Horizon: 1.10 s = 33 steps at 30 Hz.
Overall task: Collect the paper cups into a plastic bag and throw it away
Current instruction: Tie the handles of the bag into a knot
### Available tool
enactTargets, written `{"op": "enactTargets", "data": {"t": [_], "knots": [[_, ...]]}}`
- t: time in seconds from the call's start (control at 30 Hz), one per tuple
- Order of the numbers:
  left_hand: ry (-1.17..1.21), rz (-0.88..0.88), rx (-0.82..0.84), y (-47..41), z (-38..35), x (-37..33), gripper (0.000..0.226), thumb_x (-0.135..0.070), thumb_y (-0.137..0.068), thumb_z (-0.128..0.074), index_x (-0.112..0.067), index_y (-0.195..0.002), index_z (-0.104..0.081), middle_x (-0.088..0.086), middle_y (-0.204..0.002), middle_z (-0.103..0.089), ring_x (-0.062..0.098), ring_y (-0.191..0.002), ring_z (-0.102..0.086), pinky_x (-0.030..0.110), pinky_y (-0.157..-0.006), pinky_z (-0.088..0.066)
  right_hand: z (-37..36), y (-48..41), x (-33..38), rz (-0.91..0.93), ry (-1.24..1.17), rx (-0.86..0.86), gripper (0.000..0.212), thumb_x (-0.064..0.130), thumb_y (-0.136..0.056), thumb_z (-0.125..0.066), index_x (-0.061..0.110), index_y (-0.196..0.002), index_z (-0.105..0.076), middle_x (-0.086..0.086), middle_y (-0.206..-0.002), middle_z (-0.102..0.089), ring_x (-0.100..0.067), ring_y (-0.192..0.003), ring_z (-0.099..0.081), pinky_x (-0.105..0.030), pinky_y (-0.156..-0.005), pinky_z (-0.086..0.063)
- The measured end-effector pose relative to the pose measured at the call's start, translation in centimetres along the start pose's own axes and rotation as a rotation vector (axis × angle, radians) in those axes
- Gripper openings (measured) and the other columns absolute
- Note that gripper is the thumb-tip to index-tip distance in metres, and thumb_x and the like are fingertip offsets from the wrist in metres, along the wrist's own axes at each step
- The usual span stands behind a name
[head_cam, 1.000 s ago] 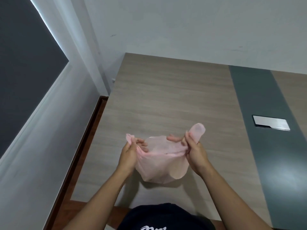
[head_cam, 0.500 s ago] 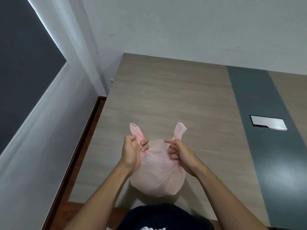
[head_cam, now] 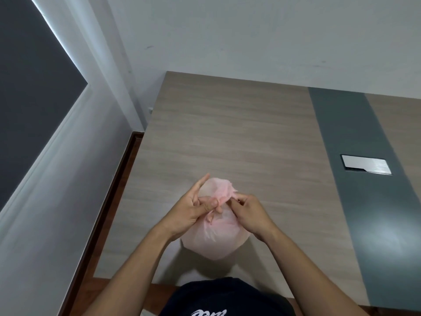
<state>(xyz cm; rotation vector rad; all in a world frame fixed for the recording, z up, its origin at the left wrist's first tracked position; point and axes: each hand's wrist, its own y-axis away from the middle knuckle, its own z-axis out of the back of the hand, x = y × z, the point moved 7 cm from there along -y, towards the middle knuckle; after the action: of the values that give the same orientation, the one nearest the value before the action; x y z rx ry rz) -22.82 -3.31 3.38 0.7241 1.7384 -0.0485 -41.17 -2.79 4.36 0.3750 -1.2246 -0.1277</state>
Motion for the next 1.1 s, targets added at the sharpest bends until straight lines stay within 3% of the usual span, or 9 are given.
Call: {"op": "enactTargets", "data": {"t": [0.13, 0.2, 0.27, 0.37, 0.47, 0.7, 0.87, 0.97, 1.1], "knots": [[-0.011, 0.02, 0.057, 0.1, -0.7, -0.1, 0.068, -0.026, -0.101, -0.086, -0.036, -0.161, -0.055, 0.03, -0.119, -0.082, 0.034, -0.11, -0.077, 0.035, -0.106, -0.062, -1.3, 0.7, 1.8, 0.093, 0.263, 0.128, 0.04, 0.013, -0.105, -0.066, 0.047, -0.088, -0.077, 0.028, -0.092, -0.081, 0.01, -0.088, -0.073, -0.007, -0.078, -0.049], [-0.029, 0.004, 0.024, 0.1, -0.9, 0.0, 0.046, -0.024, -0.103, -0.084, -0.019, -0.144, -0.065, 0.03, -0.111, -0.082, 0.039, -0.106, -0.075, 0.033, -0.099, -0.063, -1.7, 1.0, 1.9, 0.099, 0.318, 0.175, 0.032, 0.017, -0.107, -0.064, 0.042, -0.096, -0.08, 0.025, -0.097, -0.079, 0.01, -0.092, -0.071, -0.007, -0.082, -0.048], [0.014, -0.005, -0.041, -0.1, -0.7, 0.4, 0.044, -0.021, -0.103, -0.082, 0.001, -0.132, -0.056, 0.029, -0.099, -0.08, 0.038, -0.093, -0.068, 0.037, -0.093, -0.062, -1.8, 1.1, 1.9, 0.104, 0.308, 0.198, 0.021, 0.02, -0.108, -0.063, 0.025, -0.105, -0.083, 0.012, -0.106, -0.077, 0.0, -0.096, -0.071, -0.019, -0.09, -0.054], [0.069, -0.01, -0.078, 0.0, -0.5, 0.6, 0.036, -0.021, -0.106, -0.079, 0.001, -0.122, -0.056, 0.019, -0.098, -0.077, 0.023, -0.07, -0.063, 0.034, -0.083, -0.058, -2.0, 1.4, 1.6, 0.042, 0.166, 0.228, 0.028, 0.031, -0.113, -0.058, 0.013, -0.113, -0.079, -0.003, -0.12, -0.079, -0.022, -0.114, -0.075, -0.046, -0.109, -0.057], [0.099, -0.006, -0.077, 0.1, -0.7, 1.3, 0.033, -0.021, -0.109, -0.074, -0.003, -0.129, -0.056, 0.01, -0.099, -0.076, 0.017, -0.064, -0.056, 0.029, -0.075, -0.054, -2.7, 1.6, 1.3, -0.02, -0.054, 0.268, 0.033, 0.029, -0.115, -0.051, 0.011, -0.117, -0.078, -0.004, -0.123, -0.084, -0.02, -0.126, -0.076, -0.042, -0.117, -0.054], [0.117, 0.094, -0.211, 0.1, 0.3, 5.9, 0.063, -0.037, -0.099, -0.08, -0.022, -0.15, -0.045, 0.028, -0.115, -0.081, 0.038, -0.101, -0.071, 0.056, -0.106, -0.058, -3.5, 1.4, -2.4, -0.174, -0.198, 0.138, 0.029, 0.035, -0.099, -0.051, 0.015, -0.084, -0.066, -0.007, -0.09, -0.071, -0.02, -0.086, -0.065, -0.044, -0.086, -0.05], [-0.074, 0.172, -0.22, 0.9, 0.0, 9.8, 0.051, -0.049, -0.101, -0.071, -0.033, -0.14, -0.042, 0.007, -0.1, -0.086, 0.014, -0.079, -0.073, 0.025, -0.078, -0.06, -4.9, 2.4, -6.4, -0.284, -0.127, 0.139, 0.02, 0.032, -0.09, -0.049, 0.026, -0.074, -0.058, 0.003, -0.077, -0.061, -0.013, -0.071, -0.054, -0.04, -0.073, -0.044], [-0.09, 0.184, -0.244, 1.5, -0.2, 11.7, 0.039, -0.043, -0.108, -0.066, -0.035, -0.137, -0.042, 0.006, -0.1, -0.087, 0.013, -0.088, -0.082, 0.02, -0.076, -0.061, -5.7, 2.9, -8.0, -0.306, -0.09, 0.2, 0.022, 0.028, -0.089, -0.046, 0.022, -0.076, -0.062, -0.002, -0.077, -0.063, -0.016, -0.07, -0.052, -0.036, -0.069, -0.044], [-0.136, 0.234, -0.315, 2.6, -0.1, 12.9, 0.048, -0.066, -0.093, -0.066, -0.044, -0.13, -0.045, -0.013, -0.103, -0.087, 0.002, -0.092, -0.081, 0.017, -0.078, -0.062, -5.8, 3.3, -9.8, -0.364, -0.085, 0.226, 0.029, 0.023, -0.089, -0.045, 0.024, -0.072, -0.068, 0.002, -0.074, -0.067, -0.011, -0.064, -0.052, -0.028, -0.063, -0.045]]}}
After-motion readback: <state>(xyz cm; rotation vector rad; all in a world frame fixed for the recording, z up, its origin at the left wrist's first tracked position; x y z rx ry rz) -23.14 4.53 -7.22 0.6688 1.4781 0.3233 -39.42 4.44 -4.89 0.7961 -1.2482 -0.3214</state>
